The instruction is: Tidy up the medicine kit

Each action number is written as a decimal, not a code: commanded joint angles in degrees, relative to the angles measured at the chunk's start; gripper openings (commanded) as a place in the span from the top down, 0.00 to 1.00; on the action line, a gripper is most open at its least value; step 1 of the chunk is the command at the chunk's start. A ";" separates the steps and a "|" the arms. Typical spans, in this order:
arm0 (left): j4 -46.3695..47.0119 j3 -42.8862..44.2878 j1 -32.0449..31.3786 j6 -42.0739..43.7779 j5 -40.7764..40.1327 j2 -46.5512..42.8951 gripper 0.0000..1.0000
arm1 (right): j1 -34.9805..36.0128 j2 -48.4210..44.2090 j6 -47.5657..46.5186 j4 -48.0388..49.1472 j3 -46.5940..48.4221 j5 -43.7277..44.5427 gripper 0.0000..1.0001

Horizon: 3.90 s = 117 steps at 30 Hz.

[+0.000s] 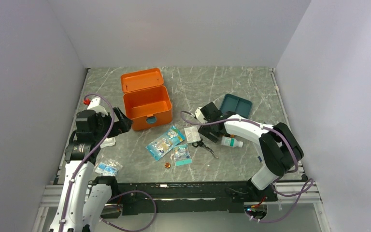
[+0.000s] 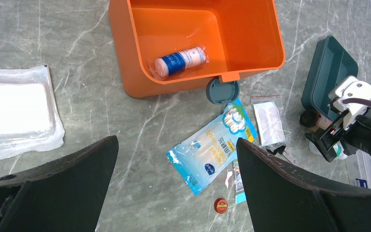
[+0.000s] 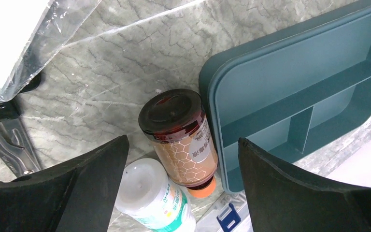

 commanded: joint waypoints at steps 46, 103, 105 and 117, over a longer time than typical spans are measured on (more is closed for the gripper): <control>0.69 1.18 -0.31 0.93 -1.67 -0.52 0.01 | 3.31 -12.21 9.43 3.60 10.55 -1.98 0.79; 1.49 0.30 -0.29 0.47 -1.32 -2.42 0.00 | 13.96 42.99 54.83 -9.07 75.85 3.32 0.85; 1.53 0.30 -0.29 0.46 -1.24 -2.45 0.01 | 13.72 44.06 54.94 -9.50 76.55 3.08 0.84; 1.67 0.17 -1.08 0.48 -1.06 -2.38 0.01 | 12.27 48.06 55.65 -12.31 78.43 1.63 0.75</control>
